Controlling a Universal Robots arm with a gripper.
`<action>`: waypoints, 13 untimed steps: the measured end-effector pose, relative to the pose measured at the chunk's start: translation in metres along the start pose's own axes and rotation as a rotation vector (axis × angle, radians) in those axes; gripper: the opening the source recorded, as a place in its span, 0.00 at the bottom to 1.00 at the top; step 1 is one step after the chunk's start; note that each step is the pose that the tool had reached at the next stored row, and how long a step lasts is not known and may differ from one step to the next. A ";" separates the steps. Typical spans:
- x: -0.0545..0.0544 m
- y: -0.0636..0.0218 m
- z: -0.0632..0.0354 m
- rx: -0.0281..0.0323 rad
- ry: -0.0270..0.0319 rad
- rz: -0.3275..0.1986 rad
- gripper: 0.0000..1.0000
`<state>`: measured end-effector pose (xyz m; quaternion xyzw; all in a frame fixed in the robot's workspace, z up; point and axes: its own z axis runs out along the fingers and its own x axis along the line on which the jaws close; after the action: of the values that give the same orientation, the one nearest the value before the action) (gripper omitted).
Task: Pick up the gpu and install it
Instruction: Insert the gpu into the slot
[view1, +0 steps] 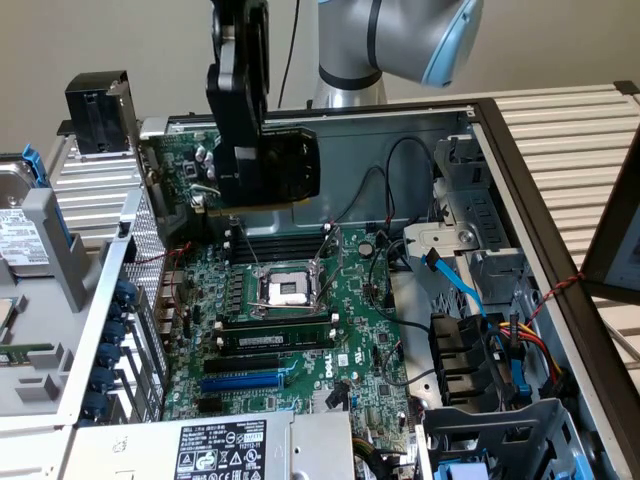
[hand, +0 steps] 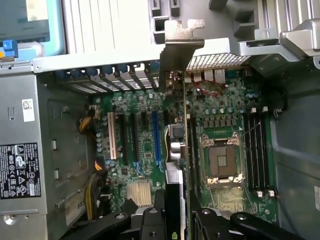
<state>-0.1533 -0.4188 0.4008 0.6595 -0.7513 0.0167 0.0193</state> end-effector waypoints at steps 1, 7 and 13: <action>0.000 0.0000 0.0017 0.0001 0.0002 -0.003 0.28; -0.001 -0.0007 0.0096 0.0001 0.0003 -0.021 0.28; -0.001 -0.0008 0.0125 -0.0127 -0.0065 -0.022 0.28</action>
<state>-0.1526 -0.4189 0.3883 0.6677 -0.7441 0.0096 0.0213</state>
